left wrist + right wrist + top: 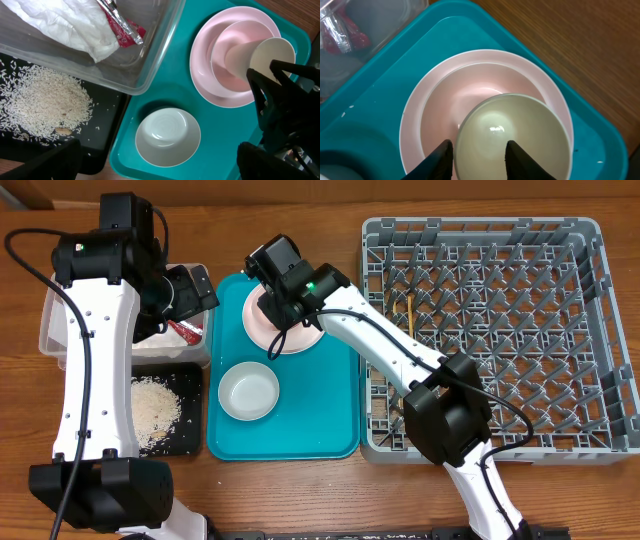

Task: Sort waste into correct bins and load items into the dishwasher
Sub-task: 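Lower the right gripper onto the cream cup and grasp its rim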

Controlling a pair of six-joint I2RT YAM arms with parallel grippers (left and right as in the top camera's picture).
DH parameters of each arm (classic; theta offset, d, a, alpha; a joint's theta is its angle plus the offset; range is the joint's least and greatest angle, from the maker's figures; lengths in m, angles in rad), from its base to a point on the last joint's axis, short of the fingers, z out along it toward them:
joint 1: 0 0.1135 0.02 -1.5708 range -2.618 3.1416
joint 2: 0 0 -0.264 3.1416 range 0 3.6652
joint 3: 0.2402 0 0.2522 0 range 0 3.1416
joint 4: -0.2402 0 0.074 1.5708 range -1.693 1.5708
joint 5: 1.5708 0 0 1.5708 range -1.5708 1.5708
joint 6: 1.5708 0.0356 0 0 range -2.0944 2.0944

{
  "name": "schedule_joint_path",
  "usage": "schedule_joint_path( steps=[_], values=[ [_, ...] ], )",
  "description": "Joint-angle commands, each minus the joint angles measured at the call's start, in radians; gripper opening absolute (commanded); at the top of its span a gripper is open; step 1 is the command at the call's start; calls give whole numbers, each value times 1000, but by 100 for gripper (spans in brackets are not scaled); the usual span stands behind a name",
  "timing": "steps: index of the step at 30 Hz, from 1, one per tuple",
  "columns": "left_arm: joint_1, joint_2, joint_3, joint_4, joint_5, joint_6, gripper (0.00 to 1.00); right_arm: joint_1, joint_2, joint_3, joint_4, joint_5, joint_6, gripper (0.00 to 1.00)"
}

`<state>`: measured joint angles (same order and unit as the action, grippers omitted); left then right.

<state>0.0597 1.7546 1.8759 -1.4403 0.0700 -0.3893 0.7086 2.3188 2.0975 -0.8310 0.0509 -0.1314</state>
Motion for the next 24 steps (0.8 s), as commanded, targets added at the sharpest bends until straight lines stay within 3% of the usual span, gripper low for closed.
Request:
schedule_joint_path(
  steps=[1,12,17,24],
  values=[
    [0,-6,-2,1,-3,8,100,1,0,-4,5,-39,0,34],
    [0,-6,-2,1,-3,8,100,2,1,-4,-49,-68,4,33],
    [0,-6,-2,1,-3,8,100,2,1,-4,-55,-68,3,24],
    [0,-6,-1,1,-3,8,100,2,1,-4,-60,-68,3,23]
  ],
)
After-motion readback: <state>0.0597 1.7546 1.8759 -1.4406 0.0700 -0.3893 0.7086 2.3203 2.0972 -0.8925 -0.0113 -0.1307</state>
